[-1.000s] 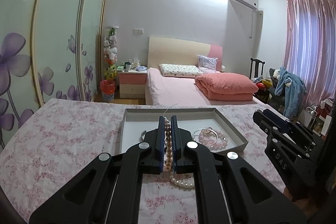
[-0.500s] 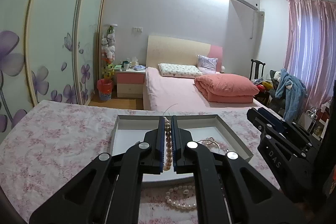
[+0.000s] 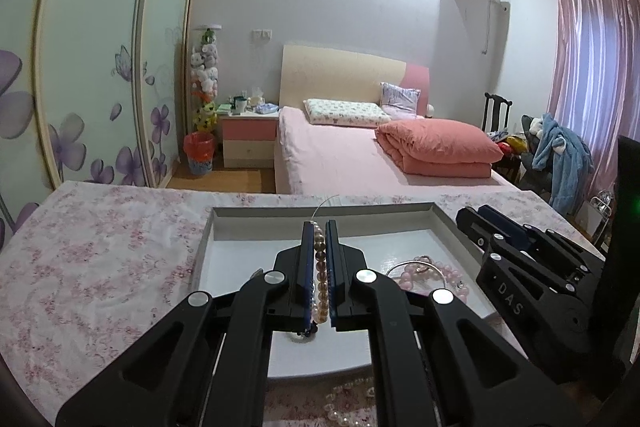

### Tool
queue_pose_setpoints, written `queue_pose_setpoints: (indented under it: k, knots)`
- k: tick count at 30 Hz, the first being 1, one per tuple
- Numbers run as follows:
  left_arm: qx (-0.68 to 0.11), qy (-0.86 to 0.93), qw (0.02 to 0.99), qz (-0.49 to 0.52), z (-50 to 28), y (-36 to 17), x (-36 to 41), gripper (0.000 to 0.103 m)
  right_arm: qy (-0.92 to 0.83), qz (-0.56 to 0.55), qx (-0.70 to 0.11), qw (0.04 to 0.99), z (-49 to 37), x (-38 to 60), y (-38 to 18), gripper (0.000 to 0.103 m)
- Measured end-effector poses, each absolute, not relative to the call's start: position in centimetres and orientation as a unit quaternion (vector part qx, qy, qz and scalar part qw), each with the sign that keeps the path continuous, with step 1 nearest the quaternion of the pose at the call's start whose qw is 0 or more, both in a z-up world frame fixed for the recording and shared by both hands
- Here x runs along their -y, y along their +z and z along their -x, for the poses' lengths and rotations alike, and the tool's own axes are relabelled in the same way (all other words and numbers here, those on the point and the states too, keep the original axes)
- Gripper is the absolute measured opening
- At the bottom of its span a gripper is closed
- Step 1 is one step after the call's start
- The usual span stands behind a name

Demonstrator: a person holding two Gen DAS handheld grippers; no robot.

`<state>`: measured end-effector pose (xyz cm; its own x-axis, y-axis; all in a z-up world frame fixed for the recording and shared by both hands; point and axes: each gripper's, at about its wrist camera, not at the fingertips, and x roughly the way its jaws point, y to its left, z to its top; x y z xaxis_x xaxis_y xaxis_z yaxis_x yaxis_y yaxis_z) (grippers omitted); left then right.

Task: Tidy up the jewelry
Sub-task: 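Carry the ring and pearl necklace into the tray and open both tools, then withdraw both tools and move the right tool to the dark red bead bracelet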

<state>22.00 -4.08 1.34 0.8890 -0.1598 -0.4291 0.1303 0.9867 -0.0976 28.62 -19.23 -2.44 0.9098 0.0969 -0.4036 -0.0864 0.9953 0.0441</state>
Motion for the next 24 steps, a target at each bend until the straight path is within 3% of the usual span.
queue_pose_setpoints:
  k: [13,15,24]
  knots:
    - [-0.268,-0.080,0.959,0.044,-24.1,-0.8,3.9,0.007,0.075,-0.024,-0.273,0.959,-31.5,18.7,-4.8,0.024]
    - [-0.271,-0.082,0.958,0.049,-24.3,-0.8,3.8,0.007,0.076,-0.030,-0.272,0.959,-31.4,18.8,-4.7,0.038]
    - [-0.269,-0.075,0.957,0.078,-23.4,0.5,1.6,0.007,0.066,-0.046,-0.260,0.962,-29.6,20.9,-3.5,0.040]
